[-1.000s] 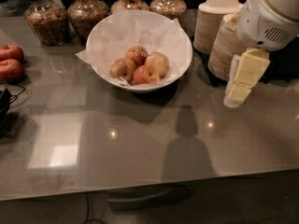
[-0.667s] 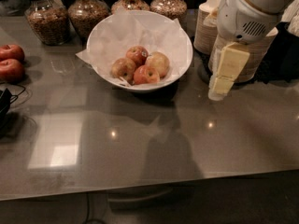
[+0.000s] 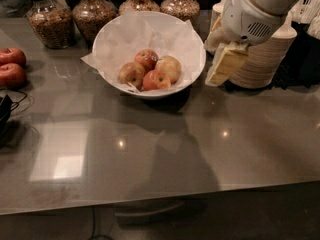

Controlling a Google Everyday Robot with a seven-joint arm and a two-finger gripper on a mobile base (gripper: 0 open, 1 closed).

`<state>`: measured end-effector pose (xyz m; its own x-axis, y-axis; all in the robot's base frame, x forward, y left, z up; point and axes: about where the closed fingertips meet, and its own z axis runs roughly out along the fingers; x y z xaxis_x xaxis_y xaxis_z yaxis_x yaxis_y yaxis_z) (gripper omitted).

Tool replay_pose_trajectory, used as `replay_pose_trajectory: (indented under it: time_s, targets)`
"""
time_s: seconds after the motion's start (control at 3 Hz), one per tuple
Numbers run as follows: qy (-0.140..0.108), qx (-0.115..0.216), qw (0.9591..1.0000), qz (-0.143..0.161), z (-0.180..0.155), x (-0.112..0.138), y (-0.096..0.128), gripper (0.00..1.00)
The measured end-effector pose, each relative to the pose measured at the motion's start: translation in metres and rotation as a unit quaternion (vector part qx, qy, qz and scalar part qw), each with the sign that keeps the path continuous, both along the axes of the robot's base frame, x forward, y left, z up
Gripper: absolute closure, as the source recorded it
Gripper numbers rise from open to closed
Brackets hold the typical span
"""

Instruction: Pick apple from white bowl

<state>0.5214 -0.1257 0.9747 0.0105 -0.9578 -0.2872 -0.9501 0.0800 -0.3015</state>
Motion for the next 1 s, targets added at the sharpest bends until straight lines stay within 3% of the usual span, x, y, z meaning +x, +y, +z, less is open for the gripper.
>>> replay_pose_trajectory:
  time_s: [0.33,0.67,1.0]
  targets:
    - [0.003,0.015,0.9999,-0.002,-0.0034,0.0076,-0.0049,0.40]
    - [0.003,0.016,0.9999,-0.002,-0.0035,0.0079,-0.0047,0.17]
    - [-0.010,0.070,0.9975,0.002,-0.0051,0.0123,-0.0029,0.00]
